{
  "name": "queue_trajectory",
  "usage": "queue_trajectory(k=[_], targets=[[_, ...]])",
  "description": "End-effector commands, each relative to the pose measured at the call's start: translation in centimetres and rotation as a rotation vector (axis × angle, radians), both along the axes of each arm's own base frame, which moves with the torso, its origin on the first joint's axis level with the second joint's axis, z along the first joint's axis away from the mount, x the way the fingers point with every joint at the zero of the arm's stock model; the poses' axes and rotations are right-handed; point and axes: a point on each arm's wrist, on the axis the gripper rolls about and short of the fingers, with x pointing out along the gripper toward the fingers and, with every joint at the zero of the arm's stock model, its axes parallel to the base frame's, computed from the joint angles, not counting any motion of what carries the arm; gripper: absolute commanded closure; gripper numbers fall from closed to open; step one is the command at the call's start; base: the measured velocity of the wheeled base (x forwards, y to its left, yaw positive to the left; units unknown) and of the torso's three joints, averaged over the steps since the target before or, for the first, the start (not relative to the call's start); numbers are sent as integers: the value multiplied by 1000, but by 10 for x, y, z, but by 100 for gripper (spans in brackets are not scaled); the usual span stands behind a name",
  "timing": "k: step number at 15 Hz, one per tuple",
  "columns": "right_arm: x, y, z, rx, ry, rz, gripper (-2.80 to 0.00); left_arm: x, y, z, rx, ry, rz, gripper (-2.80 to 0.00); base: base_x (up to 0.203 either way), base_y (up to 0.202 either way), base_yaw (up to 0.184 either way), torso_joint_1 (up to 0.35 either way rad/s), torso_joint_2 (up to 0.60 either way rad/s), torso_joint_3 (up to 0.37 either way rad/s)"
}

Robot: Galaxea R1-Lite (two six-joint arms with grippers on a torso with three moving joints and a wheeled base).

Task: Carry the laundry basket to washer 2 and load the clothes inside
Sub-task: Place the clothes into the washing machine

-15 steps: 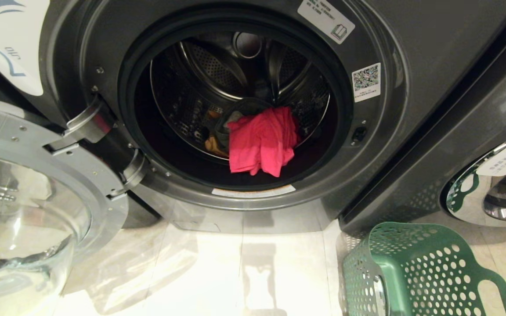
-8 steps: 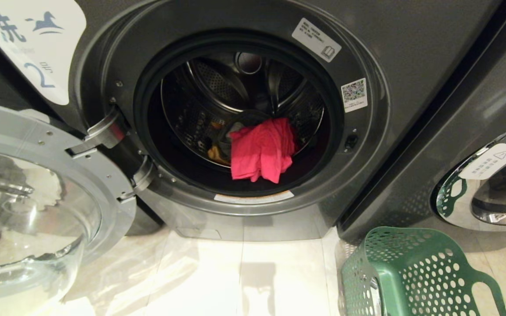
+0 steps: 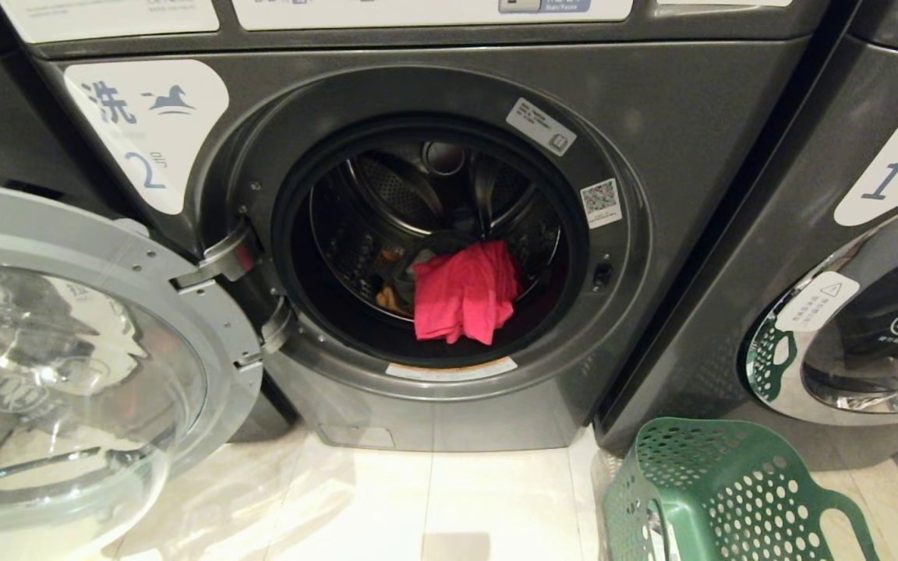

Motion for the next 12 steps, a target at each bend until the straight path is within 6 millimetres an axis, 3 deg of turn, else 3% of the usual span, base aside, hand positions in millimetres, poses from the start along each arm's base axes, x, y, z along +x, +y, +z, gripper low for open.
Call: queue_trajectory(k=[1,6,12], targets=[[0,0,0,-1,4,1,0,0,0,0,0,0,0,0,0,0,0,6,6,197],[0,0,0,-2,4,1,0,0,0,0,-1,2,0,0,0,0,0,2,3,194],[0,0,0,-1,4,-1,0,0,0,0,2,3,0,0,0,0,0,1,0,31]])
